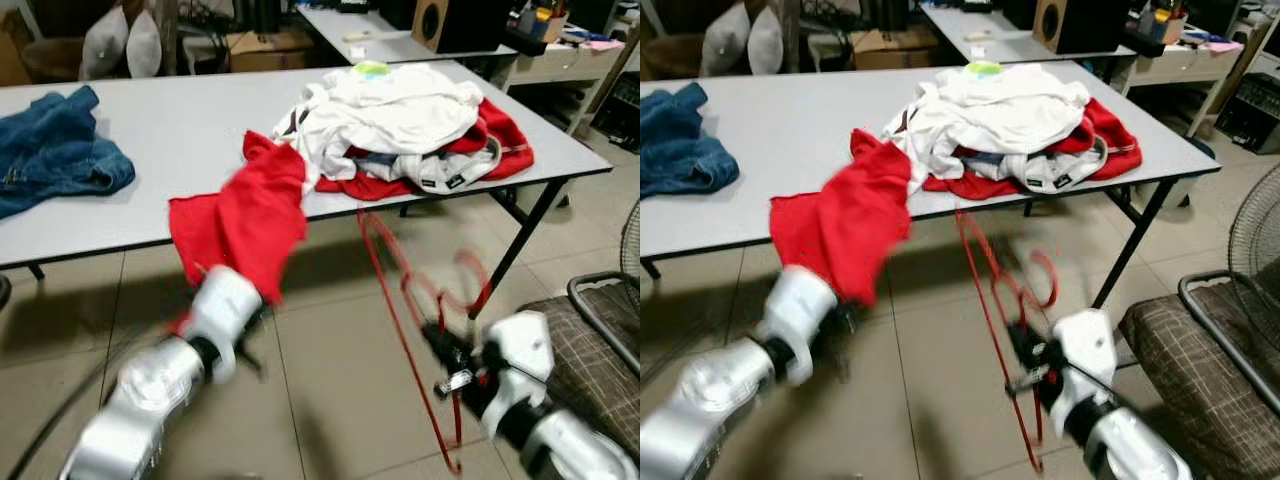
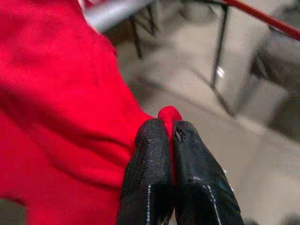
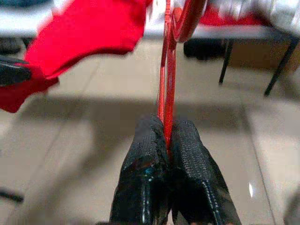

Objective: Hang hanger

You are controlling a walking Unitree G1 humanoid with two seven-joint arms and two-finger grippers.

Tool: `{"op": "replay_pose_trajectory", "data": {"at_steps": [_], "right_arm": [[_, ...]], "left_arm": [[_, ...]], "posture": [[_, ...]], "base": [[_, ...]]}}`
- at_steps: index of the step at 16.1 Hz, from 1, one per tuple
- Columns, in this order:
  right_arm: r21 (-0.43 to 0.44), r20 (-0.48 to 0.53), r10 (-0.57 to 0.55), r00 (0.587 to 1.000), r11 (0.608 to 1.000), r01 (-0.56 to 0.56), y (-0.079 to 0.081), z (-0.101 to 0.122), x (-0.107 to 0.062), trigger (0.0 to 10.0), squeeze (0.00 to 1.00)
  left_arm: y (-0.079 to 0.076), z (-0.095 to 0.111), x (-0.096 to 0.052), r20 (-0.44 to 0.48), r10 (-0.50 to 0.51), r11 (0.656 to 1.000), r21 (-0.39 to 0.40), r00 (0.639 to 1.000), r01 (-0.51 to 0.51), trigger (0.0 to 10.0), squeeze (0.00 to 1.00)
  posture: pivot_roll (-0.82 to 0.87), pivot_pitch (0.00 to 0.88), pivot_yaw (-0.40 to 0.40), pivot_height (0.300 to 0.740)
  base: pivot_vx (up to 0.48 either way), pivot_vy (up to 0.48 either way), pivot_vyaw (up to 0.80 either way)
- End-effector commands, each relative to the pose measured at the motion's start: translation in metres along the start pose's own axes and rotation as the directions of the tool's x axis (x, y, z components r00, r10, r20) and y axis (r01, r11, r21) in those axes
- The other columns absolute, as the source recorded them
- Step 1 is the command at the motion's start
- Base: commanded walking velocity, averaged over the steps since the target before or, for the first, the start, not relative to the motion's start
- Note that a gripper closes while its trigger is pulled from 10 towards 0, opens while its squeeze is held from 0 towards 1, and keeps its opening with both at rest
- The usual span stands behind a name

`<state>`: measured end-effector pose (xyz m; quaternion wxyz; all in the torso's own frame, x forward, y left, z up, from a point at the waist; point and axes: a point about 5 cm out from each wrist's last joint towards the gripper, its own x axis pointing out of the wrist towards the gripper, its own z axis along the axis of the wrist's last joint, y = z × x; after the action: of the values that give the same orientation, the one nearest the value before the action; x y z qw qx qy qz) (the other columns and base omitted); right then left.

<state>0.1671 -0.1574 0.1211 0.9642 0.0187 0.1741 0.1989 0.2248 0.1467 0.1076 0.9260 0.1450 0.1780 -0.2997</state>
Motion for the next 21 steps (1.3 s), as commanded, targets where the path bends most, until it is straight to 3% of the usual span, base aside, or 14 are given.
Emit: {"op": "replay_pose_trajectory", "data": {"at_steps": [1,2,4,6,8,10,11,13,14,16,18,19,21], "right_arm": [[-0.016,-0.049,-0.003,0.999,1.0,0.002,-0.003,-0.01,0.002,10.0,0.0],[-0.032,-0.078,-0.008,0.997,0.999,0.005,-0.005,-0.019,0.003,10.0,0.0],[-0.032,-0.085,-0.014,0.996,0.999,0.012,-0.006,-0.021,0.002,10.0,0.0],[-0.041,-0.086,-0.026,0.996,0.999,0.022,-0.007,-0.021,0.001,10.0,0.0],[-0.051,-0.086,-0.027,0.996,0.998,0.022,-0.007,-0.022,0.001,10.0,0.0],[-0.078,-0.043,-0.018,0.999,0.997,0.015,-0.011,-0.017,0.002,10.0,0.0],[-0.086,-0.03,-0.02,0.999,0.996,0.018,-0.014,-0.016,0.003,10.0,0.0],[-0.142,0.026,-0.041,0.999,0.989,0.044,-0.024,-0.009,0.005,10.0,0.0],[-0.185,0.106,-0.046,0.993,0.981,0.065,-0.032,0.002,0.008,10.0,0.0],[-0.213,0.139,0.032,0.99,0.977,-0.002,-0.032,0.01,0.006,10.0,0.0],[-0.232,0.144,0.098,0.985,0.971,-0.063,-0.031,0.014,0.002,10.0,0.0],[-0.252,0.137,0.179,0.974,0.958,-0.14,-0.03,0.018,-0.009,10.0,0.0],[-0.296,0.106,0.22,0.97,0.938,-0.18,-0.034,0.019,-0.018,10.0,0.0]], "left_arm": [[-0.011,-0.012,0.0,-0.089,-0.118,0.992,0.03,0.989,0.121,10.0,0.0],[-0.022,-0.026,-0.006,-0.193,-0.234,0.97,0.021,0.953,0.243,10.0,0.0],[-0.03,-0.033,-0.011,-0.242,-0.295,0.953,-0.009,0.924,0.302,10.0,0.0],[-0.034,-0.029,-0.01,-0.23,-0.349,0.937,-0.051,0.909,0.346,10.0,0.0],[-0.032,-0.027,-0.007,-0.222,-0.333,0.942,-0.032,0.917,0.334,10.0,0.0],[-0.007,-0.001,0.02,-0.088,-0.13,0.991,-0.029,0.988,0.128,10.0,0.0],[0.0,0.006,0.029,-0.072,-0.087,0.994,-0.067,0.994,0.082,10.0,0.0],[0.014,0.018,0.042,-0.023,-0.001,0.998,-0.069,1.0,0.0,10.0,0.0],[0.031,0.032,0.052,0.022,0.087,0.996,-0.034,0.996,-0.086,10.0,0.0],[0.042,0.051,0.059,0.067,0.052,0.998,-0.05,0.996,-0.049,10.0,0.0],[0.042,0.058,0.061,0.084,-0.03,1.0,0.012,0.996,0.029,10.0,0.0],[0.044,0.067,0.064,0.099,-0.096,0.993,0.079,0.99,0.088,10.0,0.0],[0.047,0.078,0.068,0.146,-0.145,0.983,0.134,0.979,0.126,10.0,0.0]], "posture": [[0.03,0.071,-0.01,0.74],[0.04,0.069,-0.01,0.74],[0.03,0.065,-0.003,0.74],[0.02,0.055,0.012,0.74],[0.02,0.052,0.016,0.74],[0.02,0.039,0.025,0.74],[0.03,0.035,0.029,0.74],[0.02,0.015,0.054,0.74],[0.01,0.0,0.094,0.74],[-0.01,0.0,0.118,0.74],[-0.03,0.0,0.133,0.74],[-0.05,0.0,0.145,0.74],[-0.07,0.0,0.154,0.74]], "base": [[0.0,0.0,0.0],[0.0,0.0,0.0],[0.0,0.0,0.0],[0.0,0.0,0.0],[0.0,0.0,0.0],[0.0,0.0,0.0],[0.0,0.0,0.0],[0.0,0.0,0.0],[0.0,0.0,0.0],[0.0,0.0,0.0],[0.0,0.0,0.0],[0.0,0.0,0.0],[0.0,0.0,0.0]]}}
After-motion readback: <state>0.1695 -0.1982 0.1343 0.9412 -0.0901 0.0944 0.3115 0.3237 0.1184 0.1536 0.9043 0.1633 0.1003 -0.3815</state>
